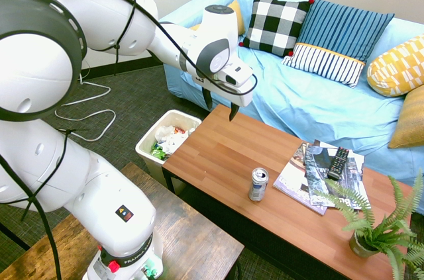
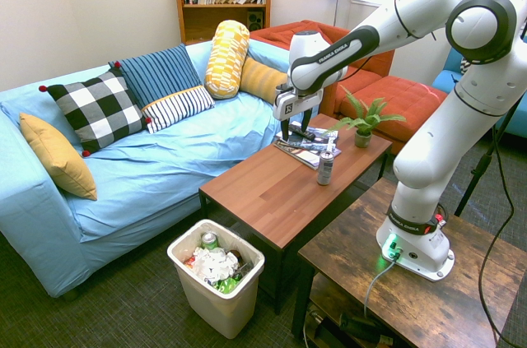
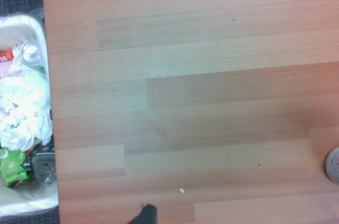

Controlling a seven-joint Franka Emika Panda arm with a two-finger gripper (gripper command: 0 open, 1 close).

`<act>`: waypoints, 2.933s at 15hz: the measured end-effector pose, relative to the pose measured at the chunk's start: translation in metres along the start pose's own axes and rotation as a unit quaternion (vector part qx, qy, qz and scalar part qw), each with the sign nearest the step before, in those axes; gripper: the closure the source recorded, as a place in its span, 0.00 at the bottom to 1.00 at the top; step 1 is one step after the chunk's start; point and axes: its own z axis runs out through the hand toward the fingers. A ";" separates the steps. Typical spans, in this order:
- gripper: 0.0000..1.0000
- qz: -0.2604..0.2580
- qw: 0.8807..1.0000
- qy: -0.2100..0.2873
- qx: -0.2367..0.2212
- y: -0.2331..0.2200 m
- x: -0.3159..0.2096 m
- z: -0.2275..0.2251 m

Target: Throw the can in the trash bin

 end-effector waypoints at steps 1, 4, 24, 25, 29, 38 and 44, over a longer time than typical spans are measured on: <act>0.00 0.000 1.000 -0.001 0.000 -0.001 0.000 0.000; 0.00 0.021 1.000 -0.005 -0.004 0.011 0.014 0.006; 0.00 0.180 0.982 -0.020 -0.061 0.129 0.115 0.180; 0.00 0.180 0.981 -0.024 -0.065 0.126 0.115 0.188; 1.00 0.187 0.979 -0.029 -0.076 0.123 0.119 0.206; 1.00 0.199 0.977 -0.034 -0.069 0.122 0.125 0.212; 1.00 0.199 0.977 -0.037 -0.065 0.117 0.122 0.212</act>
